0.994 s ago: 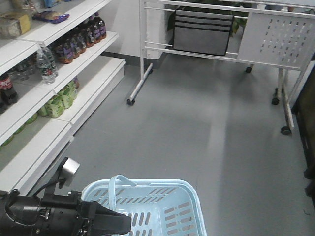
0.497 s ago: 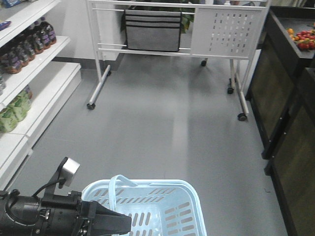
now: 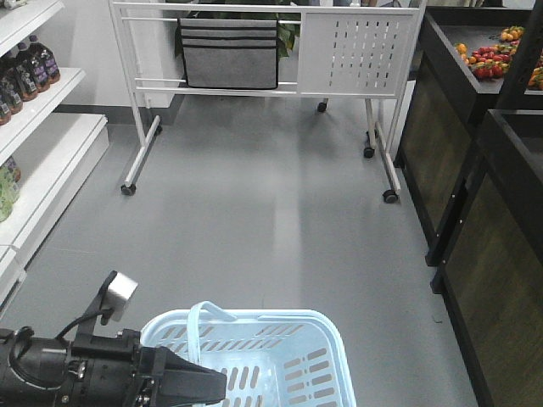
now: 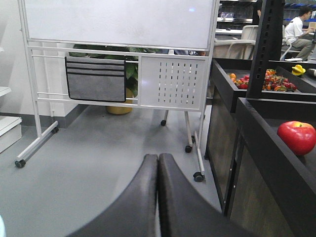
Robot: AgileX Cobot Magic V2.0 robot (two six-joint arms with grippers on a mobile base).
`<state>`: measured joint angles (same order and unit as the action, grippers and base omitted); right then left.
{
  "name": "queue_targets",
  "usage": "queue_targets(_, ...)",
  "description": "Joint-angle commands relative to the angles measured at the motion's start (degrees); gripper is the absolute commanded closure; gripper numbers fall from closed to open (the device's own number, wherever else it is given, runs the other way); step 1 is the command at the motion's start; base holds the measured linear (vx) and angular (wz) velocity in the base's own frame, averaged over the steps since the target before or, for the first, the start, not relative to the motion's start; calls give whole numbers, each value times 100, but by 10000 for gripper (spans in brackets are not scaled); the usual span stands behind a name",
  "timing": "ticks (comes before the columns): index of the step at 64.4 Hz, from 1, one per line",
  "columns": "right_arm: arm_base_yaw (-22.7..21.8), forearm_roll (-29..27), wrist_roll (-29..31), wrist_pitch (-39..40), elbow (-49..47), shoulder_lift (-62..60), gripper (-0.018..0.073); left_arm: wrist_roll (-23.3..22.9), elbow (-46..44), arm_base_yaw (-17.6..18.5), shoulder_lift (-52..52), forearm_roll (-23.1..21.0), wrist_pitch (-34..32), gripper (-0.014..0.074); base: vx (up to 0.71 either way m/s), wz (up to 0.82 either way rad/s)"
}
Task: Place coke in basket with both arms
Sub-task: 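Turn the base away from the shelf while holding the basket, then drive past the whiteboard stand carrying the basket in the left gripper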
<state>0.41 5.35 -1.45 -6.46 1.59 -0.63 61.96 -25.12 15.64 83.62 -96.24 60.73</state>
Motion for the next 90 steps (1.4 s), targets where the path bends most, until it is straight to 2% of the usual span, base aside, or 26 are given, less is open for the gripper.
queue_targets(1,-28,25,37,410,44,-70,569,50,-95,42,-200,-489,439,603,0,-2)
queue_targets(90,-28,25,37,418,44,-70,569,50,-95,42,-200,-489,439,603,6,-6)
